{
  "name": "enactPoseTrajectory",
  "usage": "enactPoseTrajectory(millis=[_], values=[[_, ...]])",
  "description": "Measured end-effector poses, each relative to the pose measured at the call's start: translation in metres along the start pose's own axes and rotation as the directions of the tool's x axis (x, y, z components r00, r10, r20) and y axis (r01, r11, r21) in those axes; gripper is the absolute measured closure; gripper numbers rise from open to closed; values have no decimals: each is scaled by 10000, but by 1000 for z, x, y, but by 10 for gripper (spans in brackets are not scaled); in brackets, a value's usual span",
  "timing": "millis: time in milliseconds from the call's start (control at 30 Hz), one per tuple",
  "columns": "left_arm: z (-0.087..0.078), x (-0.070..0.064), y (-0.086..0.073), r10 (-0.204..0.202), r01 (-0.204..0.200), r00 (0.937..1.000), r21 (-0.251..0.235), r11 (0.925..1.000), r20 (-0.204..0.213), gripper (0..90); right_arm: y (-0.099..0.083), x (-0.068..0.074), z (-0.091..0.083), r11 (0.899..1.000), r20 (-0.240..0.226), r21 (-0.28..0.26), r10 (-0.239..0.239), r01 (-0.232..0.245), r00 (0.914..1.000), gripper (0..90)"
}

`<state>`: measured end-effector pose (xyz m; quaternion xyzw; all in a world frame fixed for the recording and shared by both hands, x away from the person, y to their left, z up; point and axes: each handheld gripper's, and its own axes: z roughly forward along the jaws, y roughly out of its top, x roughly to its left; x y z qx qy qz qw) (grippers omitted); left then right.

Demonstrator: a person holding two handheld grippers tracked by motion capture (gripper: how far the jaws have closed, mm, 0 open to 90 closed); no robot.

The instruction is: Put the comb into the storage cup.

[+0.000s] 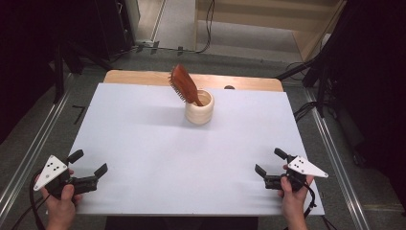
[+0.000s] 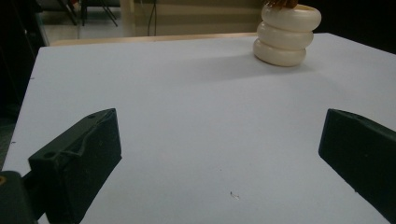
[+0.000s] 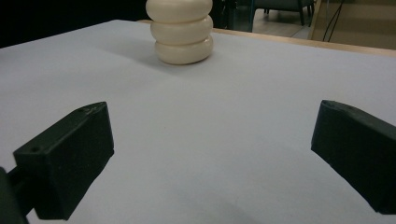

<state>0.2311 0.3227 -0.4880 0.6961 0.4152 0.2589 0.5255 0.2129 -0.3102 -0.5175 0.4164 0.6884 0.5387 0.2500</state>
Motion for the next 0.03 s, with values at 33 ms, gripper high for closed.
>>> enactPoseTrajectory(millis=[33], values=[[0,0,0,-4,4,10000,-9,10000,13,0,0,0,0,10000,2,8,-7,7,10000,0]])
